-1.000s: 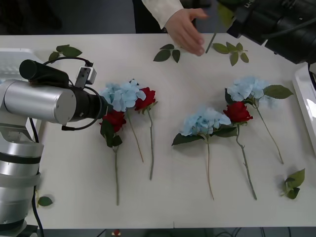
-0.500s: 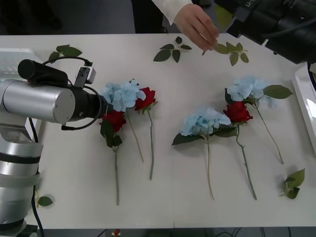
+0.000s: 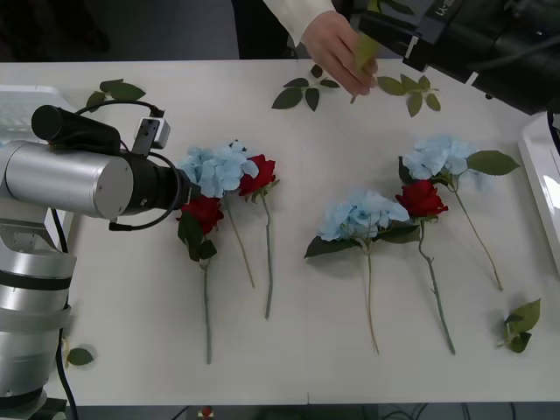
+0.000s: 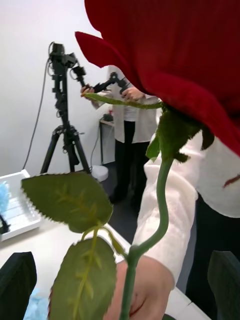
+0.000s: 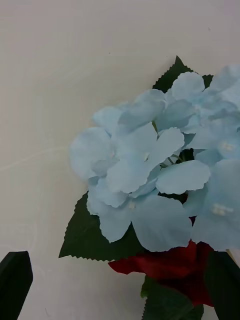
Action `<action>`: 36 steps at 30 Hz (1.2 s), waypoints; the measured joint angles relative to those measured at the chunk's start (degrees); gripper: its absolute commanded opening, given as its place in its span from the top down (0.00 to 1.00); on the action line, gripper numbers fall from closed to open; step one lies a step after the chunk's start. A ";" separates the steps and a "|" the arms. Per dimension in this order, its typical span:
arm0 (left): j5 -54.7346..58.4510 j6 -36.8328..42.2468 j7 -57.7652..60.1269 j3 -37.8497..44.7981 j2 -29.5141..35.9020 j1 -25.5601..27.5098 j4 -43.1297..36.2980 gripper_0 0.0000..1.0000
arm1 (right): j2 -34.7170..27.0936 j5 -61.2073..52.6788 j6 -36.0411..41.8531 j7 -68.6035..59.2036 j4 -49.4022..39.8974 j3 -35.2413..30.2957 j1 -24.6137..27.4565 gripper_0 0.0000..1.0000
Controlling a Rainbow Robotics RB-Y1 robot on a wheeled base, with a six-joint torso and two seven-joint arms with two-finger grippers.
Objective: Place the red flowers into the right box and the blue flowers into the left box. If a person shows an open palm, hand one flower to the person first, then continue sorting.
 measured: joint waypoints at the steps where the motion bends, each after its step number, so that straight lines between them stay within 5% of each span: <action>1: 0.01 0.00 0.00 0.00 0.00 0.00 0.00 0.00 | 0.00 0.00 2.11 0.00 0.01 -1.19 0.07 0.00; 11: 0.66 0.00 0.00 0.04 0.00 -0.01 -0.01 0.00 | -0.16 6.37 29.36 -0.84 3.51 -18.00 1.79 0.00; 15: 0.66 0.00 0.00 0.04 0.00 -0.01 -0.02 0.00 | -1.78 12.98 37.81 -11.03 4.58 -20.19 1.80 0.00; 26: 0.67 1.70 0.01 -0.23 0.00 0.33 -2.27 0.00 | -9.31 31.83 50.85 -40.11 4.58 -15.46 1.87 0.00; 36: -3.39 -0.34 0.48 -7.15 0.00 7.46 -9.16 0.00 | -10.02 47.08 51.96 -53.56 4.57 -7.71 6.75 0.00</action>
